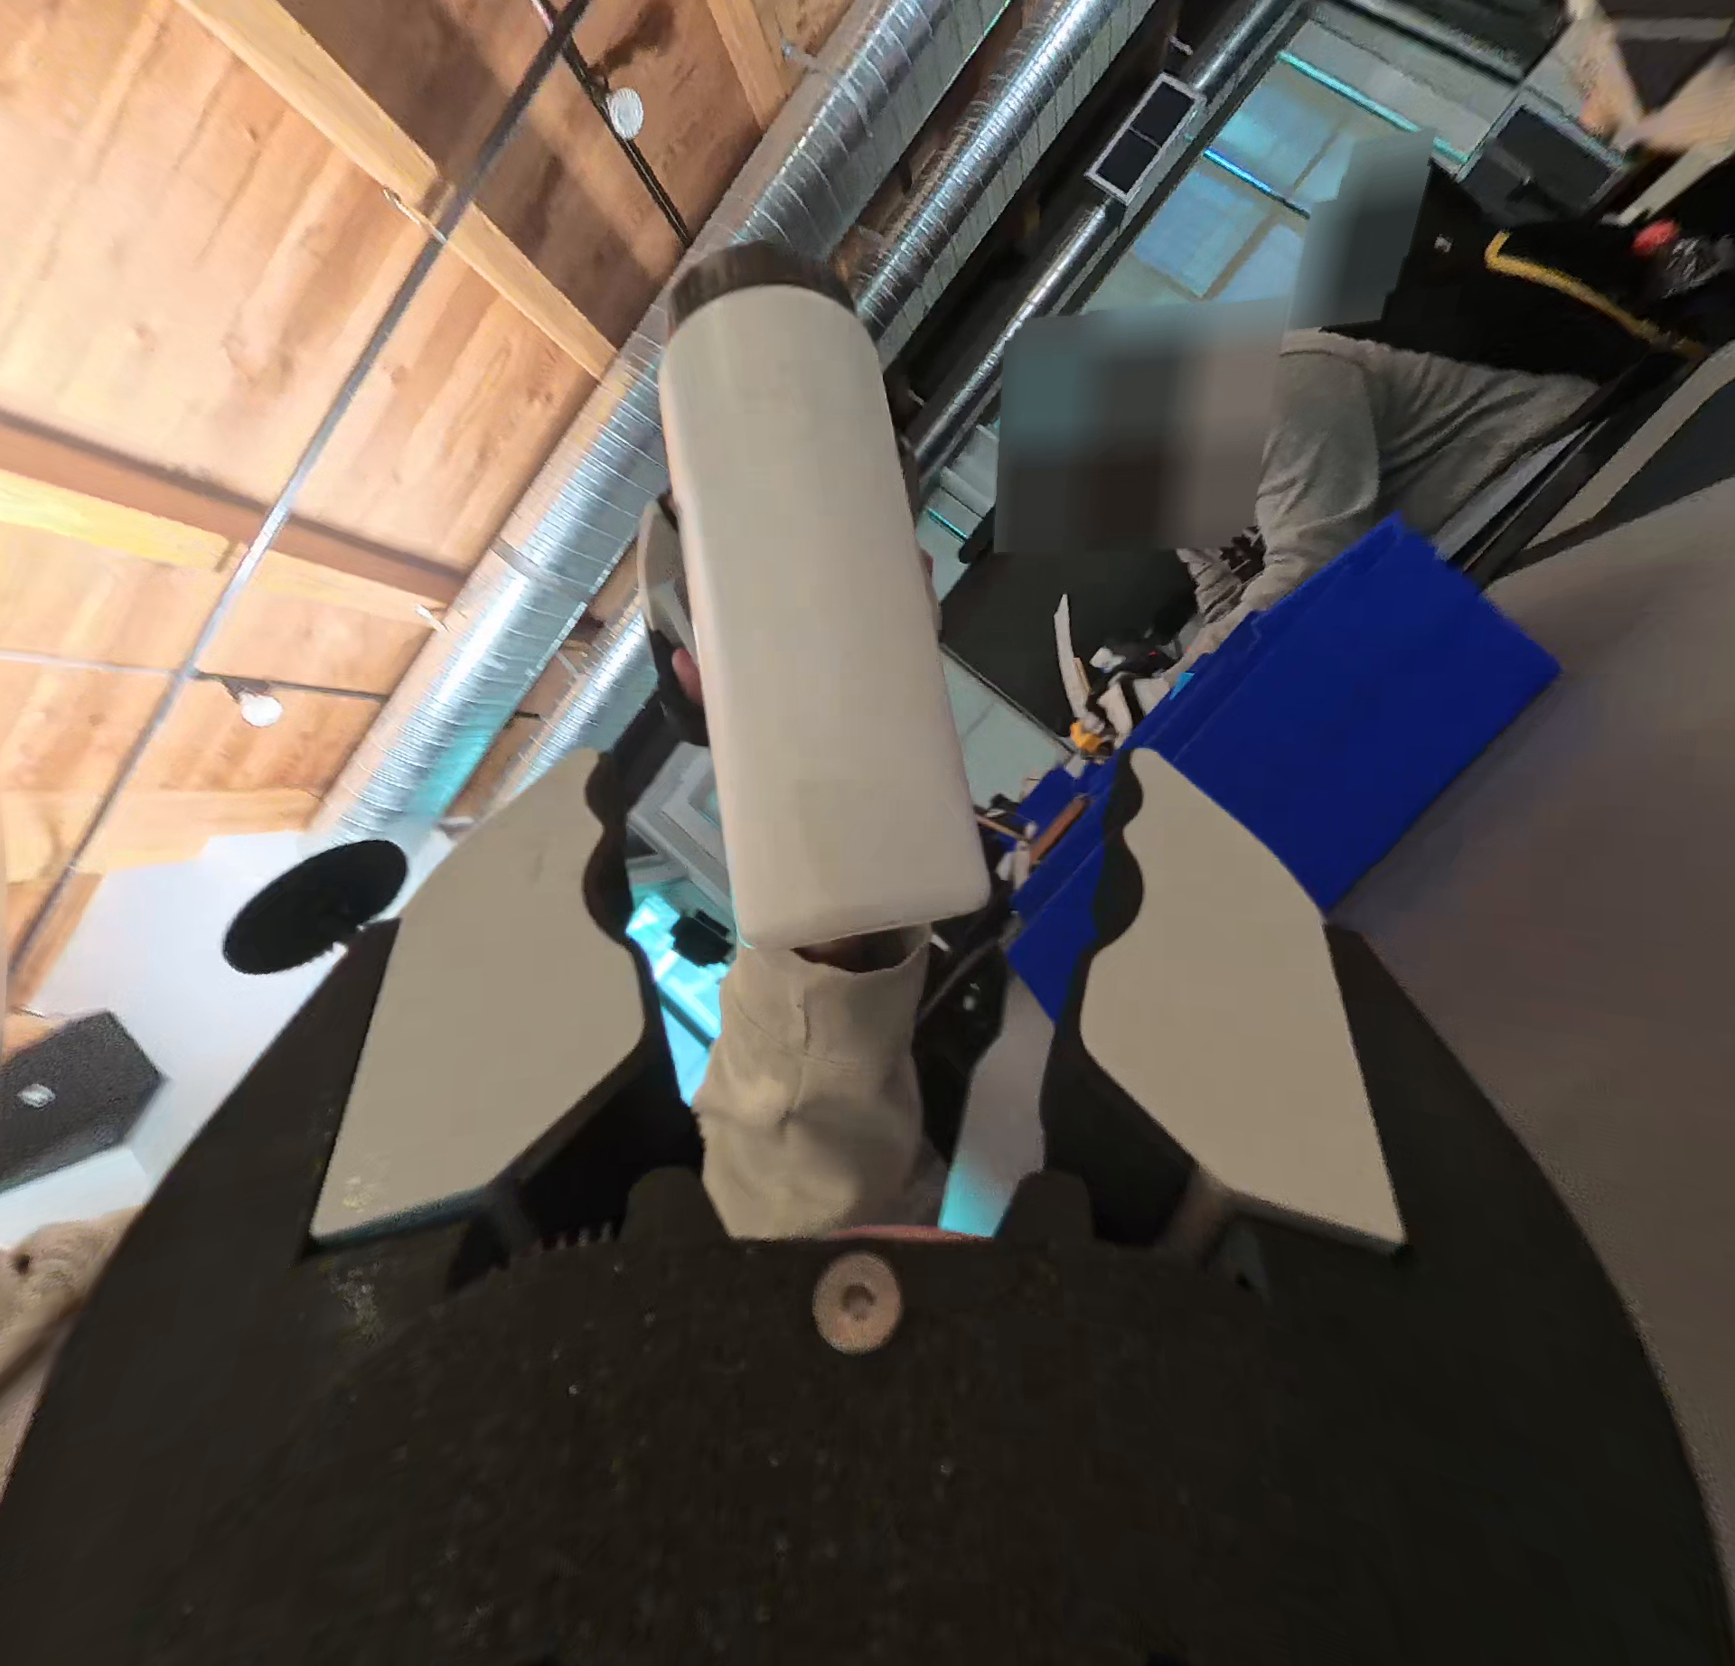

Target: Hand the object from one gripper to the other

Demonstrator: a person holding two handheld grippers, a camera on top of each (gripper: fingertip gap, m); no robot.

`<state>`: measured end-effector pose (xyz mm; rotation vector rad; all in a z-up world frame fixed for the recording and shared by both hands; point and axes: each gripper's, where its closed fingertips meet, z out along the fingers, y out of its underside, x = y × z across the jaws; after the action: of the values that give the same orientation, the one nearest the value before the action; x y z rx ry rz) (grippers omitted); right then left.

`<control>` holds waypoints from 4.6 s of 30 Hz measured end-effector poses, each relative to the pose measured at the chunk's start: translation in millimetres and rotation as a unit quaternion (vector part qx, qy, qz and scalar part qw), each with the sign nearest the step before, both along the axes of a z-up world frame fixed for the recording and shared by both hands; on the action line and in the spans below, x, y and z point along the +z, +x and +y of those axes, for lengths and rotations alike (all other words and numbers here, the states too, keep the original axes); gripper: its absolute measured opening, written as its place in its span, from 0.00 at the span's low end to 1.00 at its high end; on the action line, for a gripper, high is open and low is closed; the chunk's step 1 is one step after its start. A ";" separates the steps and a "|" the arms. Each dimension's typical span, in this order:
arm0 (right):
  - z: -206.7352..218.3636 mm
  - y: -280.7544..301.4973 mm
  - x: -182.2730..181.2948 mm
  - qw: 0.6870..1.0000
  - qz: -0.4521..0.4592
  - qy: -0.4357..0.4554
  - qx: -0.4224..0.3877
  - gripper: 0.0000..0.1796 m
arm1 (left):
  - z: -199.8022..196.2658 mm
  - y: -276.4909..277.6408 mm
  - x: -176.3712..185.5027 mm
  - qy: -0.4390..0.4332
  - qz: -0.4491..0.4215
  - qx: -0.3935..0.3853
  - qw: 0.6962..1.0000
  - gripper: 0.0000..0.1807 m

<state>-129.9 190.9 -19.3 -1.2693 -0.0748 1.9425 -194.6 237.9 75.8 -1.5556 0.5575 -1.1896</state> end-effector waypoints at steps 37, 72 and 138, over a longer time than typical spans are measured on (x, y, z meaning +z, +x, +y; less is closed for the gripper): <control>1.0 -7.3 -29.1 0.993 -0.072 -0.024 0.094 0.38 | -51.7 52.7 -103.7 -0.181 0.212 -0.280 0.919 0.51; -52.4 -45.7 -92.9 0.898 -0.396 0.121 0.149 0.37 | -34.3 107.1 -66.3 -0.053 0.530 -0.370 0.761 0.64; 9.2 61.8 23.5 0.970 -0.094 0.114 -0.191 0.48 | -64.0 24.6 -45.2 0.013 0.274 -0.167 0.947 0.51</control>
<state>-68.0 200.1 4.2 -1.2094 -0.1358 1.4399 -170.0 173.9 30.6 -1.8210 1.2368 -0.9734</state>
